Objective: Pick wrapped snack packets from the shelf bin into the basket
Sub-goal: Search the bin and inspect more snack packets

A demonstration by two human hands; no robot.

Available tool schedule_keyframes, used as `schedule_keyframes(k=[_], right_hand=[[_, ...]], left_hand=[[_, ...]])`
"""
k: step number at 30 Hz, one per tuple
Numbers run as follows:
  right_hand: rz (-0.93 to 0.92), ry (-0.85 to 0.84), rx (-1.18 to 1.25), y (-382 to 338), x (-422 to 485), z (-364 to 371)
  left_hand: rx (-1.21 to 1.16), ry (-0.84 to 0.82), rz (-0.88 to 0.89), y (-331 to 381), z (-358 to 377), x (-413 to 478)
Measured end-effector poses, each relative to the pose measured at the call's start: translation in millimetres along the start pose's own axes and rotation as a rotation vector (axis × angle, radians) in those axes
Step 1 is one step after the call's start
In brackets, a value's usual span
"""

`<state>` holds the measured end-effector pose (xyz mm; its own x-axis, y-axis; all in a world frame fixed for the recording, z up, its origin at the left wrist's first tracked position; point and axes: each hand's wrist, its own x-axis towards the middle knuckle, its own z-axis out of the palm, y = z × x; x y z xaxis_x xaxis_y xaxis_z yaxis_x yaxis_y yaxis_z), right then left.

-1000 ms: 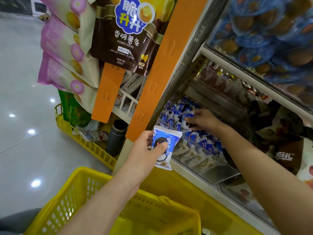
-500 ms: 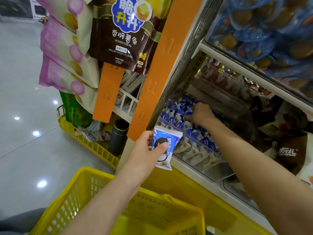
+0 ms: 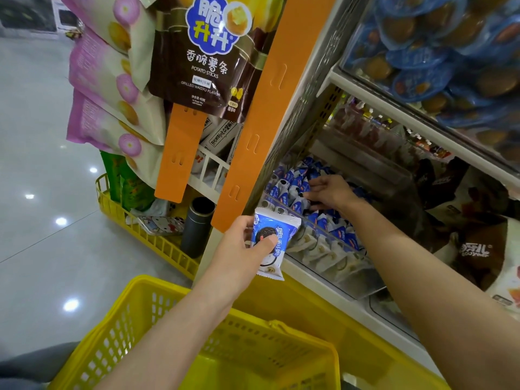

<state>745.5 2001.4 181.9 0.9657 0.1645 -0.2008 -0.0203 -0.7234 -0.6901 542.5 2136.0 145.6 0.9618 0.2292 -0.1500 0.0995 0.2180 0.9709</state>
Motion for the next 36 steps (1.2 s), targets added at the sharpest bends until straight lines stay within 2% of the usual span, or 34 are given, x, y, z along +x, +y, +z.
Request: schedule_keyframes(k=[4,7,10,13,16,18,21,24,27,31,33,36], right_hand=[[-0.027,0.091,-0.098,1.0,-5.9,0.6],[-0.195,0.296,-0.1,0.2,-32.7,-0.9],[-0.402,0.365,0.002,-1.9,-86.1,5.0],[-0.49,0.233,0.081,7.4,-143.4,20.9],[-0.397,0.076,0.142,21.8,-178.0,37.6],[-0.318,0.042,0.219,30.4,-184.5,43.0],[-0.208,-0.025,0.469,41.8,-188.0,45.7],[-0.174,-0.12,0.524,53.4,-191.2,53.2],[-0.244,-0.11,0.455,57.8,-192.6,62.2],[-0.525,0.147,-0.031,62.0,-189.8,65.5],[-0.623,0.204,-0.187,63.8,-189.4,65.7],[-0.589,0.218,-0.093,63.2,-188.3,64.3]], left_hand=[[0.007,-0.012,-0.003,-1.6,2.3,-1.3],[0.005,-0.021,-0.004,-3.1,4.1,-4.5],[-0.004,-0.036,-0.024,-6.3,5.7,-9.3],[0.021,-0.075,-0.037,-12.8,8.1,-13.9],[0.083,-0.133,-0.027,-19.8,10.6,-20.4],[0.101,-0.168,-0.023,-24.9,12.2,-24.3],[0.106,-0.198,-0.018,-31.0,13.3,-29.3],[0.125,-0.168,0.01,-35.4,14.5,-32.3],[0.159,-0.084,0.02,-40.7,15.2,-30.2],[0.145,-0.072,-0.006,-44.6,15.6,-27.4],[0.13,-0.08,-0.024,-45.1,15.4,-26.7],[0.1,-0.119,-0.07,-46.2,13.6,-26.8]])
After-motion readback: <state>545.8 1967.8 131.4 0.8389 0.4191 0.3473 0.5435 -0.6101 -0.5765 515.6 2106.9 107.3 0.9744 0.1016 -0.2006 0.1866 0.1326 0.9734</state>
